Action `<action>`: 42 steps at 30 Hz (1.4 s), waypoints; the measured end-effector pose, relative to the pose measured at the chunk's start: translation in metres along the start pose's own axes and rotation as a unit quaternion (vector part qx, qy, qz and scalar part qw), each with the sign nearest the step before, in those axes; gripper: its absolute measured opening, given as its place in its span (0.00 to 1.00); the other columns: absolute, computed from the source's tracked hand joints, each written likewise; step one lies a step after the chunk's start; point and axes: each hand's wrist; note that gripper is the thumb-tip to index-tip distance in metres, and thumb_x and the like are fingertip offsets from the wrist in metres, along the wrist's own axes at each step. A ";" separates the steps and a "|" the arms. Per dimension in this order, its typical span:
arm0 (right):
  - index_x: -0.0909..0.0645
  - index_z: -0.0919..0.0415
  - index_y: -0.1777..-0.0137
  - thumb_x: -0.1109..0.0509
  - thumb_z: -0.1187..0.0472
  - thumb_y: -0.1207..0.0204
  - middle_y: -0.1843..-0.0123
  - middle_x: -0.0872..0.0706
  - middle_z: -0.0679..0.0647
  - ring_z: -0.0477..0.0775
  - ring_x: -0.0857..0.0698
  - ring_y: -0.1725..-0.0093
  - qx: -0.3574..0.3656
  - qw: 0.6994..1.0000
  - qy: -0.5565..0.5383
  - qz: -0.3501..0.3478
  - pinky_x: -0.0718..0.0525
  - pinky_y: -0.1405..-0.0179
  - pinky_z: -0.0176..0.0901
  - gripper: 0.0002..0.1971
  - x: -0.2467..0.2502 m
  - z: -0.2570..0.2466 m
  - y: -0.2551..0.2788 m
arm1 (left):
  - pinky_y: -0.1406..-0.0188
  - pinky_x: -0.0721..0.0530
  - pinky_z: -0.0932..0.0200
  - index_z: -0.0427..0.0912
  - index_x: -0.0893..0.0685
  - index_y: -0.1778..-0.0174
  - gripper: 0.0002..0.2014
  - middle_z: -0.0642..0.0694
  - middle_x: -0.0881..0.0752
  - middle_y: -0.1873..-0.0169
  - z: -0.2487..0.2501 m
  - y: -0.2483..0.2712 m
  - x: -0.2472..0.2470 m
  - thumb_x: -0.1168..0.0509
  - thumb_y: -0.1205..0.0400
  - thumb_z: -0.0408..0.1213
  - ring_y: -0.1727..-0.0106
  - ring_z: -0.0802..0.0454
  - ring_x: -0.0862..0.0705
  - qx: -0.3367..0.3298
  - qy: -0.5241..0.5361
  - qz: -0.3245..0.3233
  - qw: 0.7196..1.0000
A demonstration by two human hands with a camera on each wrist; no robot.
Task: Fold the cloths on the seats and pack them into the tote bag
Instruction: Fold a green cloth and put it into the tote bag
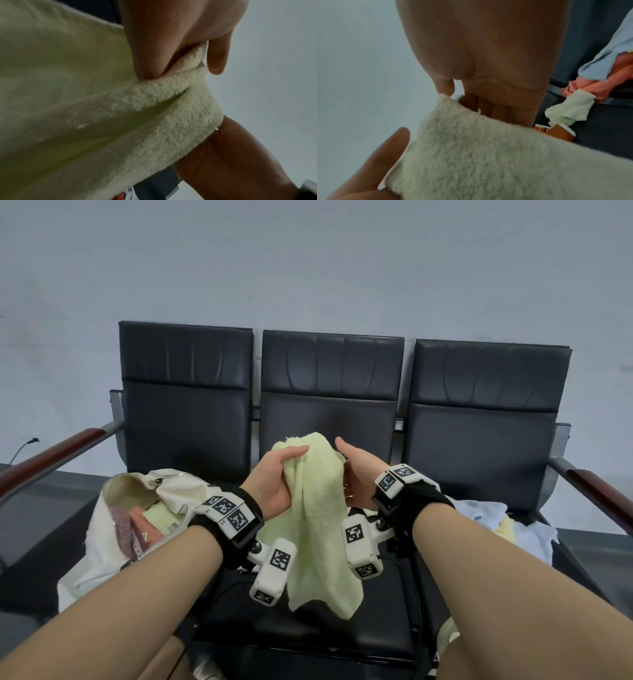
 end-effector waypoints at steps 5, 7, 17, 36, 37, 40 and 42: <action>0.16 0.53 0.52 0.35 0.27 0.28 0.57 0.23 0.52 0.54 0.24 0.59 0.010 1.000 -0.007 -0.025 0.26 0.55 0.45 0.28 -0.006 -0.001 -0.013 | 0.37 0.17 0.43 0.31 0.14 0.38 0.15 0.32 0.11 0.42 0.015 -0.007 0.010 0.39 0.16 0.34 0.43 0.37 0.11 0.016 -0.021 0.003 1.000; 0.16 0.59 0.33 0.37 0.28 0.26 0.43 0.14 0.51 0.55 0.16 0.44 0.019 0.999 0.006 -0.037 0.22 0.39 0.47 0.37 -0.007 -0.001 -0.019 | 0.38 0.16 0.43 0.31 0.14 0.38 0.14 0.32 0.11 0.43 0.021 -0.012 0.017 0.38 0.16 0.34 0.44 0.38 0.10 0.022 -0.028 0.008 0.999; 0.15 0.60 0.38 0.17 0.24 0.64 0.46 0.09 0.60 0.68 0.10 0.48 0.043 0.984 0.133 0.112 0.14 0.42 0.67 0.56 -0.009 -0.010 -0.073 | 0.33 0.18 0.42 0.31 0.15 0.36 0.15 0.32 0.11 0.41 0.044 -0.041 0.035 0.39 0.14 0.34 0.40 0.37 0.12 0.084 -0.100 -0.007 0.991; 0.14 0.61 0.45 0.15 0.45 0.61 0.48 0.09 0.60 0.65 0.10 0.50 0.103 0.960 0.005 0.261 0.13 0.45 0.69 0.40 0.032 -0.030 -0.077 | 0.39 0.13 0.48 0.32 0.18 0.31 0.20 0.35 0.13 0.37 0.060 -0.056 0.098 0.29 0.20 0.28 0.36 0.39 0.13 0.078 -0.208 0.023 0.975; 0.13 0.62 0.47 0.15 0.47 0.59 0.48 0.09 0.61 0.65 0.10 0.49 0.103 0.960 -0.006 0.261 0.14 0.44 0.69 0.37 0.032 -0.031 -0.072 | 0.42 0.12 0.48 0.33 0.18 0.31 0.22 0.35 0.12 0.38 0.060 -0.056 0.101 0.28 0.22 0.24 0.37 0.39 0.12 0.080 -0.236 0.018 0.968; 0.14 0.63 0.46 0.14 0.48 0.61 0.50 0.09 0.63 0.66 0.09 0.51 0.095 0.961 -0.010 0.261 0.13 0.46 0.71 0.39 0.037 -0.028 -0.069 | 0.40 0.12 0.45 0.35 0.24 0.29 0.34 0.36 0.13 0.38 0.060 -0.056 0.107 0.20 0.30 0.24 0.39 0.40 0.12 0.094 -0.320 0.055 0.941; 0.16 0.62 0.44 0.15 0.44 0.63 0.50 0.09 0.62 0.67 0.09 0.52 0.093 0.960 0.009 0.263 0.13 0.48 0.72 0.43 0.051 -0.019 -0.081 | 0.37 0.14 0.43 0.35 0.23 0.30 0.34 0.36 0.13 0.38 0.060 -0.060 0.107 0.19 0.31 0.26 0.40 0.41 0.12 0.081 -0.338 0.083 0.934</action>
Point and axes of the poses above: each hand's wrist, its own y-axis away from the middle knuckle, its own x-axis out of the back of the hand, z = x × y
